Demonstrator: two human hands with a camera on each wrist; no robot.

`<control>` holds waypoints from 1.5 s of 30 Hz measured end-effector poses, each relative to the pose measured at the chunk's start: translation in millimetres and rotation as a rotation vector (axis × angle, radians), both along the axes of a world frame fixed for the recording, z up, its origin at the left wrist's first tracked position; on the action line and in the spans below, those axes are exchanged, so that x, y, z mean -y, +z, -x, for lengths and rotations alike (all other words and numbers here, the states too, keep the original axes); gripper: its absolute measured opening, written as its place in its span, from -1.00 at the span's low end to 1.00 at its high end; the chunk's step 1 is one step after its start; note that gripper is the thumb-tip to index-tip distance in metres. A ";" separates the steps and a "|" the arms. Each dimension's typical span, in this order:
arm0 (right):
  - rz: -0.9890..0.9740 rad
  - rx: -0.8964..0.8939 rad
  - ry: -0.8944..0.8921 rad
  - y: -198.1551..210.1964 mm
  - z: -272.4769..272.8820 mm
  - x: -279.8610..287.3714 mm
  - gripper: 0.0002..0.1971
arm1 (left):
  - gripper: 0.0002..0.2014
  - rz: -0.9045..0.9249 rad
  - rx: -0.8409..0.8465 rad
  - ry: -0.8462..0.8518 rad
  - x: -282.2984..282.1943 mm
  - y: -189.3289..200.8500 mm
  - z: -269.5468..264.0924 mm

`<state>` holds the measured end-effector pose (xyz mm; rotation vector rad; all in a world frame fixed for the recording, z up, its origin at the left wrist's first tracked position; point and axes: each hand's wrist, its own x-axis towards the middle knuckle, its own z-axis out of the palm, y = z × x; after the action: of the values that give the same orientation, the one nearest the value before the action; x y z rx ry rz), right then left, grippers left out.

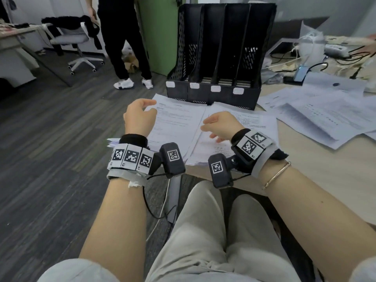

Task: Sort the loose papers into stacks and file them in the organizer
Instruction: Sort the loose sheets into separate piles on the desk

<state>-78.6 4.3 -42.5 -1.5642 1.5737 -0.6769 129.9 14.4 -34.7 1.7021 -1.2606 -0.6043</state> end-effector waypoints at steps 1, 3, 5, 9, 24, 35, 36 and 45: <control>0.014 -0.010 -0.012 3.0 8.7 -1.1 -0.66 | -0.73 -0.007 0.006 -0.022 2.2 2.5 9.5; 0.043 -0.040 -0.034 8.1 27.8 -3.5 -0.67 | -0.74 -0.023 0.009 -0.057 6.4 6.5 29.4; 0.076 -0.057 -0.069 11.7 48.3 -6.2 -0.70 | -0.72 -0.023 0.010 -0.120 9.7 9.1 50.2; 0.112 -0.049 -0.153 14.6 89.4 -11.5 -0.69 | -0.75 0.000 0.014 -0.265 17.0 12.9 97.4; 0.068 -0.234 -0.357 1.0 229.8 -29.8 -0.65 | -0.73 -0.079 0.017 -0.642 30.4 7.0 242.7; -0.052 -0.261 -0.431 -5.6 263.9 -43.3 -0.54 | -0.69 -0.163 -0.057 -0.694 28.5 -4.4 282.1; -0.024 -0.225 -0.441 -5.0 267.8 -46.1 -0.54 | -0.66 -0.179 -0.078 -0.688 28.0 -5.2 286.4; 0.297 0.095 -0.623 -1.6 302.1 -84.2 -0.80 | -0.38 -0.358 -0.352 -0.627 14.1 -7.3 336.3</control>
<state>-380.7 88.5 -44.1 -1.2005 1.9665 -1.3533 -206.4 0.3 -42.0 1.3623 -1.4790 -1.5071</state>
